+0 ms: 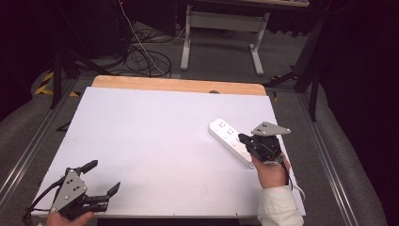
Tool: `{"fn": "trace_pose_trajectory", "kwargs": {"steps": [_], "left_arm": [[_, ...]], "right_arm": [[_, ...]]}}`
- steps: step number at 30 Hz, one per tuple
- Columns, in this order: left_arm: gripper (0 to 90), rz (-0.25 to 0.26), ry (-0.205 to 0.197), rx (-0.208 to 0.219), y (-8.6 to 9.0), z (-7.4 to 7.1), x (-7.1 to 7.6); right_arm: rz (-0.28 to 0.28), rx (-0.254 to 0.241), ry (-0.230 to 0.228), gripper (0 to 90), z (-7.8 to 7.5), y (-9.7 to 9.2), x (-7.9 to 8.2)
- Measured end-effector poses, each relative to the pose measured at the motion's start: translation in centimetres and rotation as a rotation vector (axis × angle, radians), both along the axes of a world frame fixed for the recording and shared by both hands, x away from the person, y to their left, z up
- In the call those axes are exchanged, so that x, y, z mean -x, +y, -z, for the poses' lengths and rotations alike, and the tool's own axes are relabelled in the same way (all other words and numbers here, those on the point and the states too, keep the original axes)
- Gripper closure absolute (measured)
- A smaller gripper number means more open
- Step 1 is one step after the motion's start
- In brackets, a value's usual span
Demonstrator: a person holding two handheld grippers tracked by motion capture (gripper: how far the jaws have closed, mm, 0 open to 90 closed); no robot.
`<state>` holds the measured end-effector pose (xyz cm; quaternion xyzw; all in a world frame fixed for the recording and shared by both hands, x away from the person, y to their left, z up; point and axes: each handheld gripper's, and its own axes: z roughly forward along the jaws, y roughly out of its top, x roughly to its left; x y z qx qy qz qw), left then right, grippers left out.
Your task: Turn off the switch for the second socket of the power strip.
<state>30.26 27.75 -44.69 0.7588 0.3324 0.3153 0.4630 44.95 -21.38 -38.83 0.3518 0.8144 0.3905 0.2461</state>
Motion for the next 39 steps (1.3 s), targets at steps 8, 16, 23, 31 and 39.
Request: {"fn": "trace_pose_trajectory", "kwargs": {"steps": [8,16,23,31,39], "left_arm": [[7.8,0.000,0.000,0.004,0.1,0.0,0.0],[7.8,-0.001,0.002,0.007,0.0,0.0,0.0],[7.8,-0.001,-0.001,0.010,0.1,-0.1,0.0],[7.8,0.005,0.009,0.038,0.1,-0.1,0.1],[7.8,0.024,-0.002,0.056,0.2,-0.3,0.3]], "right_arm": [[-0.048,-0.060,-0.020,52.8,-0.7,-0.5,1.2],[-0.117,-0.149,-0.008,34.0,-0.9,-1.7,3.0],[-0.179,-0.220,-0.022,18.7,-0.4,-2.2,4.4],[-0.235,-0.230,-0.030,12.1,0.7,-2.2,5.8],[-0.274,-0.236,-0.031,6.3,2.5,-2.4,6.1]]}}
